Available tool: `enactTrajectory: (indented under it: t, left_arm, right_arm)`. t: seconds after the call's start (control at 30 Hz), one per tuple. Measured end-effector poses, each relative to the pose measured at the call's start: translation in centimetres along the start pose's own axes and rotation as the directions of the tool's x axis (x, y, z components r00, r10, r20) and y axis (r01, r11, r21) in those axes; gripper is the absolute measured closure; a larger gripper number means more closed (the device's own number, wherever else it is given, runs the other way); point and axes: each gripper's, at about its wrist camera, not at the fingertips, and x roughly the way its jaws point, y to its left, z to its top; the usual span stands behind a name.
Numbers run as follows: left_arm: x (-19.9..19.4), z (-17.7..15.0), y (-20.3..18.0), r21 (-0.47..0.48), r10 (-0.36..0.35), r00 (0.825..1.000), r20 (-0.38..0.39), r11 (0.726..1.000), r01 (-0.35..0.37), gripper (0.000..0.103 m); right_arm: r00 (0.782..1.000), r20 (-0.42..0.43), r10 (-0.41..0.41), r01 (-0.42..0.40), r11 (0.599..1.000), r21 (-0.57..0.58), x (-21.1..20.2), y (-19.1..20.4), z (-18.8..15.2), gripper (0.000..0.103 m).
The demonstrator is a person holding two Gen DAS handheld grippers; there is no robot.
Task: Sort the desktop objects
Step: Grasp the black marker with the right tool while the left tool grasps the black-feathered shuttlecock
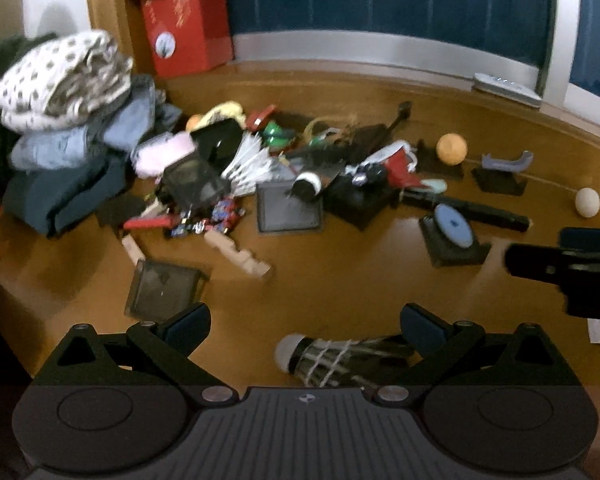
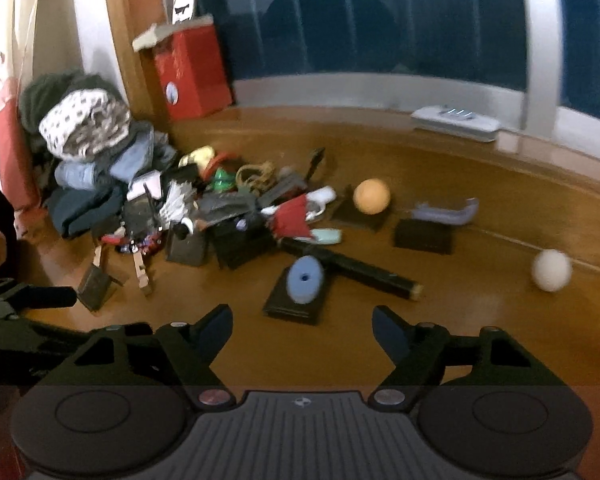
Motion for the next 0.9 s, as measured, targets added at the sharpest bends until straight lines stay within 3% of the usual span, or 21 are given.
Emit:
enactTrajectory:
  t: [0.27,0.43,0.6,0.67,0.77,0.9]
  left_arm:
    - [1.1,-1.1,0.5,-0.004,-0.058,0.997,-0.056,0.998,0.058,0.010]
    - [1.5,-1.6,0.5,-0.004,-0.082,0.994,-0.079,0.997,0.082,0.013]
    - [1.8,-1.8,0.1,0.001,-0.121,0.988,-0.092,0.993,0.121,0.036]
    - [1.9,-1.9,0.0,-0.002,-0.138,0.986,-0.094,0.990,0.138,0.039]
    - [2.2,-1.7,0.1,-0.007,-0.145,0.985,-0.088,0.989,0.145,0.042]
    - [2.5,-1.4,0.4,-0.003,-0.137,0.987,-0.078,0.991,0.137,0.055]
  right_arm:
    - [0.998,-0.046,-0.047,0.047,0.999,0.006,5.3,1.9,0.2,0.027]
    - [0.997,-0.009,-0.075,0.075,0.997,-0.013,6.0,1.9,0.9,0.027]
    - [0.996,0.031,-0.078,0.081,0.990,-0.119,6.4,0.2,2.5,0.027]
    - [0.996,0.034,-0.079,0.083,0.985,-0.148,6.5,-1.1,3.3,0.028]
    - [0.999,-0.018,-0.049,0.045,0.981,-0.187,7.1,-3.6,4.2,0.028]
    - [0.997,-0.067,-0.045,0.026,0.966,-0.257,8.1,-5.3,4.5,0.031]
